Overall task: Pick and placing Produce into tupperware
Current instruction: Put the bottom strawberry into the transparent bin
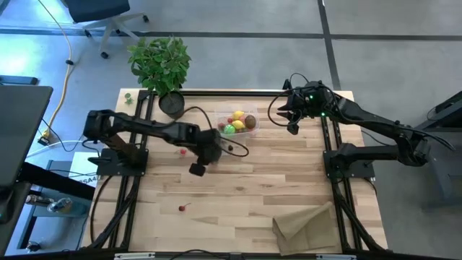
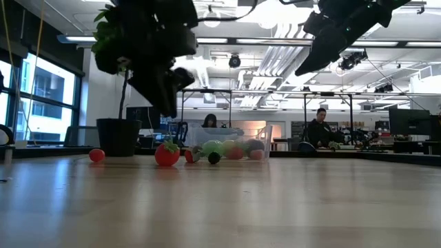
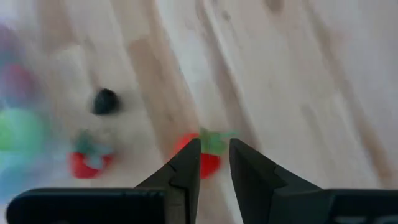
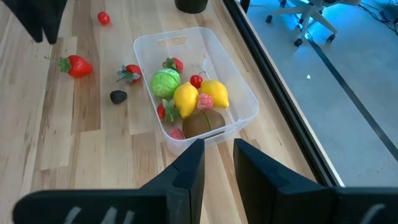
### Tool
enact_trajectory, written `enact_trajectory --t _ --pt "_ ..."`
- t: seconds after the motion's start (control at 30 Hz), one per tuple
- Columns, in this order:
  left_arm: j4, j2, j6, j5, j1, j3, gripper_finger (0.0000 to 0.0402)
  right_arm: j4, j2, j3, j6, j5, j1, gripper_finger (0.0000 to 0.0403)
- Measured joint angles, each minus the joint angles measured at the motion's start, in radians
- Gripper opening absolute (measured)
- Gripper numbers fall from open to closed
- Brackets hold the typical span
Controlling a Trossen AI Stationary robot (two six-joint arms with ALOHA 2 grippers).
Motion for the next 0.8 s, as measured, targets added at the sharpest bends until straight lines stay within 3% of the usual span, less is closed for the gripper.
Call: enact_trajectory --t 0.17,0.43,0.63,0.8 --pt "-0.046 -0.012 0.109 -0.041 0.023 -0.023 0.0076 0.001 0.0 0.0 0.0 0.0 0.0 0.0076" --pt "0.013 -0.013 0.171 0.075 0.102 -0.067 0.0076 0.001 0.0 0.0 0.0 0.0 0.0 0.0076" --pt "-0.003 -0.013 0.236 0.067 0.106 -0.067 0.0077 0.001 0.0 0.0 0.0 0.0 0.0 0.0076" --pt "-0.002 -0.013 0.245 0.045 0.105 -0.067 0.0113 0.001 0.0 0.0 0.0 0.0 0.0 0.0076"
